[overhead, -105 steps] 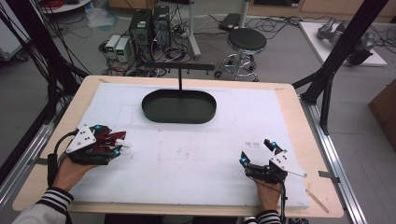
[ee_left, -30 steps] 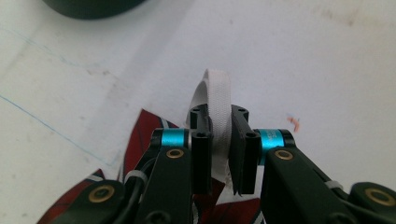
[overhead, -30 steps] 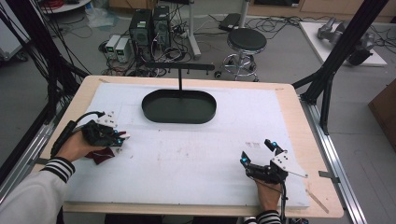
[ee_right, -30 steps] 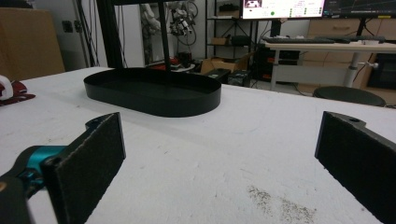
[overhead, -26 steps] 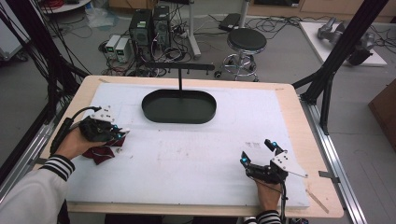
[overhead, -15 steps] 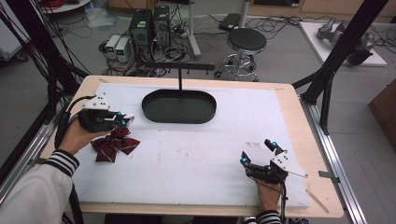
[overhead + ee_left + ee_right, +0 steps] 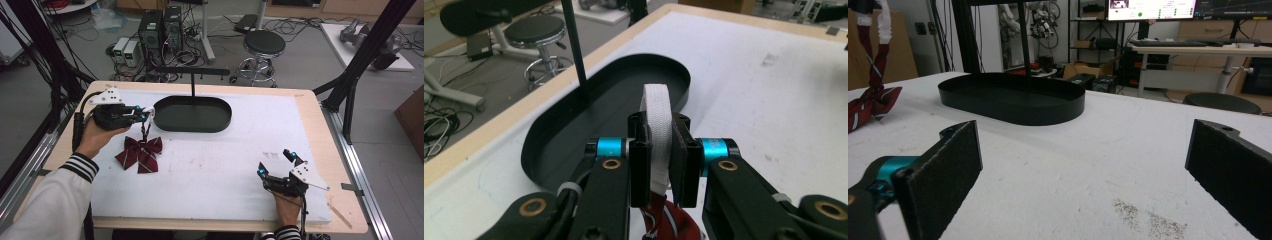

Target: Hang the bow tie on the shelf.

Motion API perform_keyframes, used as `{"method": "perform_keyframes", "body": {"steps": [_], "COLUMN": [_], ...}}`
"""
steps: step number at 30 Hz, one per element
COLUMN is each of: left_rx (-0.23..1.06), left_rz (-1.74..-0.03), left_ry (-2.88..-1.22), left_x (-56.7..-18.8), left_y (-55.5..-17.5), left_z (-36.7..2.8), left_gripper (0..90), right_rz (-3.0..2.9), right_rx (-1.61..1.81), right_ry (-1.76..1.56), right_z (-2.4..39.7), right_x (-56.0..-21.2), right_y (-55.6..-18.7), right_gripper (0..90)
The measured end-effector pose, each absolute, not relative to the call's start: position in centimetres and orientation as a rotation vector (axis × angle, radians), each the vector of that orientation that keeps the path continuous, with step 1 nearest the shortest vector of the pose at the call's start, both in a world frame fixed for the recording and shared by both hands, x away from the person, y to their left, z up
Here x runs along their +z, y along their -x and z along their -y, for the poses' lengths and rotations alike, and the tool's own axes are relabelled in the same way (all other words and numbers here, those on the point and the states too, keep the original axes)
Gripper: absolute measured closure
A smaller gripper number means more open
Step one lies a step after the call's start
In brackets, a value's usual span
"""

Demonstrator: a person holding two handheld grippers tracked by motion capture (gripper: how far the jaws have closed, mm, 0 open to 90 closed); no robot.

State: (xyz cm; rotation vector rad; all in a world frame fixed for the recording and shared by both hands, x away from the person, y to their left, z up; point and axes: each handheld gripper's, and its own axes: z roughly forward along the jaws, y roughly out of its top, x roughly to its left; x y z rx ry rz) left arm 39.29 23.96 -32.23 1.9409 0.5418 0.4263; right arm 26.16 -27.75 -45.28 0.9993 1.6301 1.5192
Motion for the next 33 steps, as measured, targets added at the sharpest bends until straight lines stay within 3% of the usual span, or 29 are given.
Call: {"method": "perform_keyframes", "body": {"steps": [33], "left_rx": [0.511], "left_rz": [-0.513], "left_ry": [-1.702], "left_x": [-27.0], "left_y": [-43.9], "left_z": [-20.4], "left_gripper": [80.4], "right_rz": [-1.635], "right_rx": [1.514], "right_ry": [-0.999], "right_z": [27.7], "right_x": [-45.3], "right_y": [-26.2], "right_gripper": [0.6]}}
